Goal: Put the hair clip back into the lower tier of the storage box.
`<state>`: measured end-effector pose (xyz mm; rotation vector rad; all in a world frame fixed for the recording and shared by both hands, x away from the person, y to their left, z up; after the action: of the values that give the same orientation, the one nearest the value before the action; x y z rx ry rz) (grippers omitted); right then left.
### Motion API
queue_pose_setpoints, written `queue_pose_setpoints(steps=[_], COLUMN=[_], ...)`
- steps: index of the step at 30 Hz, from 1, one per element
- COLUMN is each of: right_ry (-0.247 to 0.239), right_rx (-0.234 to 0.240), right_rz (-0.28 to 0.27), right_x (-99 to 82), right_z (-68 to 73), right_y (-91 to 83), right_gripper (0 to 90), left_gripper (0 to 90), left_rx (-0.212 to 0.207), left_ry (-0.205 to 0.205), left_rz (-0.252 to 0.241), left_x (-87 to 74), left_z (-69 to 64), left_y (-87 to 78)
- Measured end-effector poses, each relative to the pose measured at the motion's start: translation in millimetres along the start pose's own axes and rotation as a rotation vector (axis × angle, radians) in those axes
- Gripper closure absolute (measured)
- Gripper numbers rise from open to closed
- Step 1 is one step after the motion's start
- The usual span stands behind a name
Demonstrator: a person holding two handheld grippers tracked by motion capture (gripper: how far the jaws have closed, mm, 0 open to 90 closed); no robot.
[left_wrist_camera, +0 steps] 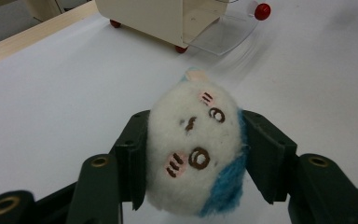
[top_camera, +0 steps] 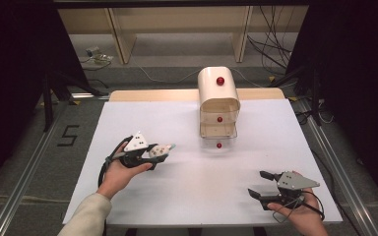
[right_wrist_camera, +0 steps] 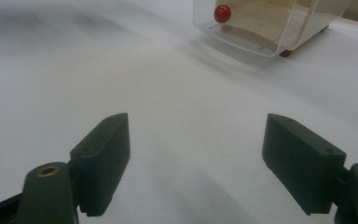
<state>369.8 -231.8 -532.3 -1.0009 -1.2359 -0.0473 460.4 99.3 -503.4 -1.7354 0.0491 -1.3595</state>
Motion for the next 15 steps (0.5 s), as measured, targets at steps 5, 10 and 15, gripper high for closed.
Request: queue_pose_setpoints(steps=[5, 10, 15], right_ry=[0.000, -0.001, 0.000], right_rx=[0.000, -0.002, -0.003], right_rz=[-0.001, 0.000, 0.001], right_x=[0.2, 0.1, -0.2], right_z=[-0.1, -0.4, -0.5], right_y=[-0.2, -0.1, -0.2], right_gripper=[24.1, 24.2, 24.3], left_gripper=[46.6, 46.6, 46.6], left_rx=[0.001, -0.003, -0.005], left_ry=[0.002, 0.004, 0.001], left_rz=[-0.005, -0.008, -0.012], left_x=[5.6, 10.5, 14.5], left_z=[-1.7, -3.9, -4.9], left_y=[1.7, 4.7, 7.3])
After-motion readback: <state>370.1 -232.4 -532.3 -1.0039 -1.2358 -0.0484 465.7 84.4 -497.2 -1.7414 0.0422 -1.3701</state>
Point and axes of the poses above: each handheld gripper's, and its own axes: y roughly forward along the jaws, x roughly out of its top, z roughly to its left, the point moved 10 cm from there along y, roughly forward along the jaws, and after that the axes turned 9 degrees about z, right-handed, at the moved point
